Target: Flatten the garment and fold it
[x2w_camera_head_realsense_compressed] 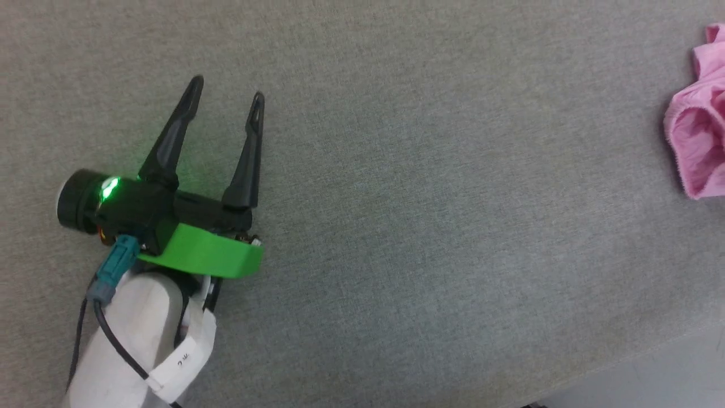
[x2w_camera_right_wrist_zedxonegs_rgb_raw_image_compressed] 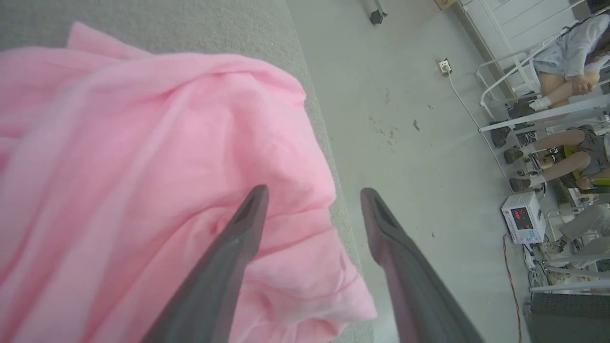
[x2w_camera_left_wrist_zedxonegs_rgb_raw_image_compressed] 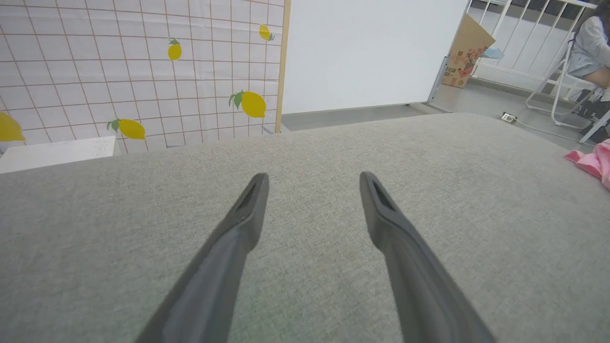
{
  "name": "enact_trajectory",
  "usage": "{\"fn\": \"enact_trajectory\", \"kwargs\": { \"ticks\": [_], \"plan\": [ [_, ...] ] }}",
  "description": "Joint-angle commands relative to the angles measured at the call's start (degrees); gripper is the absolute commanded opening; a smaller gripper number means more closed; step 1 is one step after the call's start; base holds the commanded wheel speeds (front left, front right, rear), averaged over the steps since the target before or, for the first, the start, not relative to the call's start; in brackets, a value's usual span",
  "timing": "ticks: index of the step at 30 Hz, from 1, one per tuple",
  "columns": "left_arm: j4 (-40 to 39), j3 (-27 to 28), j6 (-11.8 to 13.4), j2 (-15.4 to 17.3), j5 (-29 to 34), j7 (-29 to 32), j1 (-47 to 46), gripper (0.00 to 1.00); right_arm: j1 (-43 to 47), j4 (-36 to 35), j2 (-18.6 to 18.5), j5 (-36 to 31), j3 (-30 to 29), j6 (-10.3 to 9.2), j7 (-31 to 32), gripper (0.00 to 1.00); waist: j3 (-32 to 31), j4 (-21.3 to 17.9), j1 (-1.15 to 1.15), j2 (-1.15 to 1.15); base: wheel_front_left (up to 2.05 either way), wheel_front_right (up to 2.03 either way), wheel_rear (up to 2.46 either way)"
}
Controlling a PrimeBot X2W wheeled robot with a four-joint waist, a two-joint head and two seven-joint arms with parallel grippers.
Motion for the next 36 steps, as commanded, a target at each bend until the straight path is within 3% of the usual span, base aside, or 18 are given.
{"fn": "enact_trajectory", "kwargs": {
  "ticks": [1, 7, 12, 16, 25, 36],
  "plan": [
    [0.76, 0.28, 0.74, -0.4, -0.78, -0.85, 1.52, 1.0, 1.81, -0.5, 0.47, -2.28, -2.11, -0.11, -1.74, 1.0, -4.41, -0.13, 0.0, 0.39, 0.0, 0.0, 0.0],
    [3.53, 1.42, 2.87, -1.37, -1.68, -2.73, 5.3, 1.0, 8.12, -1.52, 1.75, -8.96, -7.77, -0.11, -5.24, 1.0, -12.05, 0.55, 0.0, 0.39, 0.0, 0.0, 0.0],
    [4.91, 2.99, 4.75, -1.89, -2.93, -3.72, 9.82, 1.0, 14.3, -2.27, 4.47, -7.78, -8.88, -0.11, -9.53, 1.0, -17.78, 1.01, 0.0, 0.39, 0.0, 0.0, 0.0],
    [5.5, 4.23, 6.16, -2.13, -4.0, -4.08, 13.63, 1.0, 19.43, -5.77, 8.73, -4.67, -7.32, -0.11, -11.71, 1.0, -21.31, 2.04, 0.0, 0.39, 0.0, 0.0, 0.0],
    [8.55, 4.4, 6.16, -3.8, -5.55, -5.18, 15.34, 1.0, 30.84, -23.93, 21.12, 2.76, -5.96, -0.11, -11.63, 1.0, -25.28, 9.95, 0.0, 0.39, 0.0, 0.0, 0.0],
    [12.41, 4.95, 4.83, -4.37, -6.51, -5.83, 16.62, 1.0, 39.17, -48.02, 26.32, 8.79, 2.79, -0.11, -4.74, 1.0, -28.4, 17.52, 0.0, 0.39, 0.0, 0.0, 0.0]
  ]
}}
